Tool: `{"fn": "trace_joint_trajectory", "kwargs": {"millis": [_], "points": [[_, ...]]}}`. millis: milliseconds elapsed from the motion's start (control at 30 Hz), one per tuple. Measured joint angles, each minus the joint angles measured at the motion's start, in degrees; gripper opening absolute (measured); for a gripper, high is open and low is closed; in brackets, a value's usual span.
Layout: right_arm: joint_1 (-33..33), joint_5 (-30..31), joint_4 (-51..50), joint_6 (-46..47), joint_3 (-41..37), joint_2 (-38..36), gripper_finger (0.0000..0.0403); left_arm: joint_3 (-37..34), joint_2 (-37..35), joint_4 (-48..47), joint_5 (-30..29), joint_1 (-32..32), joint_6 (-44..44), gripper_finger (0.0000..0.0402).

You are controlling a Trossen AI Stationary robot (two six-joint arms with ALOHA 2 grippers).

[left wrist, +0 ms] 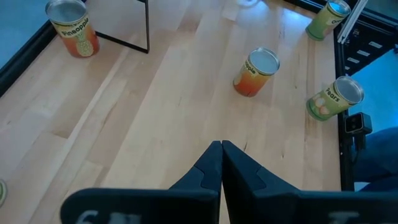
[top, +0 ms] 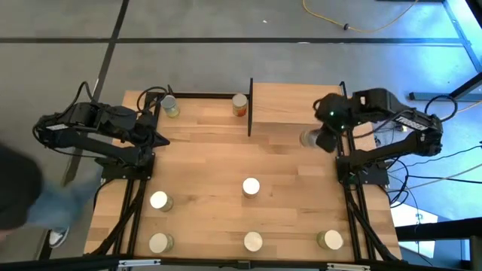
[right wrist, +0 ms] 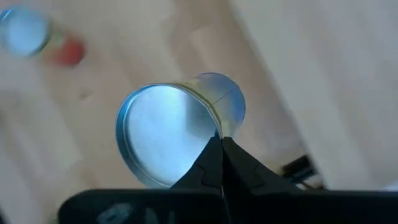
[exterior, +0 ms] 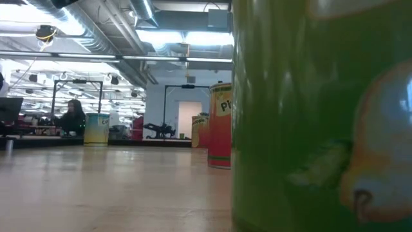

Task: Pick and place cans onto a shelf
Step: Put the canned peas on the shelf

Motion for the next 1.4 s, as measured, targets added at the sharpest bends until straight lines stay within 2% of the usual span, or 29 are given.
{"fn": "trace_joint_trajectory", "kwargs": {"millis": [167, 467, 667, 1000, 1133, 1400], "points": [[-7.3, 2.9, 0.1, 0.2, 0.9, 0.0, 0.0, 0.0, 0.0, 0.0, 0.0, 0.0, 0.0, 0.0], [-22.5, 2.7, 4.3, -4.9, 0.9, 1.6, 0.0, 0.0, 0.0, 0.0, -2.6, 0.0, 0.0, 0.0], [-29.4, 0.9, 4.6, -10.8, 0.9, 6.2, 0.0, 0.0, 0.0, 0.0, -3.0, 0.0, 0.0, 0.0], [-33.0, 0.5, 6.1, -18.2, 1.1, 11.8, 0.0, 0.0, 0.0, 0.0, -3.0, 0.0, -0.1, 0.0], [-33.0, 3.0, 7.5, -18.6, 1.0, 12.0, 0.0002, 0.0, 0.0, 0.0, -3.0, 0.0, -0.1, 0.0], [-33.0, 3.5, 7.9, -18.3, 0.9, 11.7, 0.004, 0.0, 0.0, 0.0, -3.0, 0.0, -0.1, 0.0]]}}
